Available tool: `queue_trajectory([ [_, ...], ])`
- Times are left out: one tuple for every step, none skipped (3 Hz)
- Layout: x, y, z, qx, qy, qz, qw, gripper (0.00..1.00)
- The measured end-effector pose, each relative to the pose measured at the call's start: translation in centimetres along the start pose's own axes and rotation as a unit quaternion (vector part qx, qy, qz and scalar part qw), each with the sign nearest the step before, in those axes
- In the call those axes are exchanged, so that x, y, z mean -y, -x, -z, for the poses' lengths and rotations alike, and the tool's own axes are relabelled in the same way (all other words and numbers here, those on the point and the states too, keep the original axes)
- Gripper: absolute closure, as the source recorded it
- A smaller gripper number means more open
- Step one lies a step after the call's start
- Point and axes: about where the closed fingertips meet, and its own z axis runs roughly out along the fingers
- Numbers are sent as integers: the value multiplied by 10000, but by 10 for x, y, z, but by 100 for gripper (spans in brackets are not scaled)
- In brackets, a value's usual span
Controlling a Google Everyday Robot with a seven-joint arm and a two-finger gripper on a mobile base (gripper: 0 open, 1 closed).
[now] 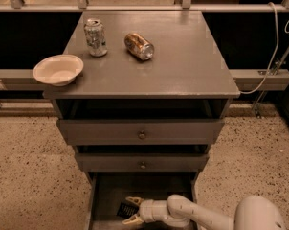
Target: Pick rxbar chocolate from bottom drawer and place on counter
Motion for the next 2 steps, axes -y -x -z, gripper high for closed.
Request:
queue_trajectory([
  [-3, -12, -7, -119, 160, -90, 9998, 26],
  [0, -35, -11, -425, 98, -177, 9989, 27],
])
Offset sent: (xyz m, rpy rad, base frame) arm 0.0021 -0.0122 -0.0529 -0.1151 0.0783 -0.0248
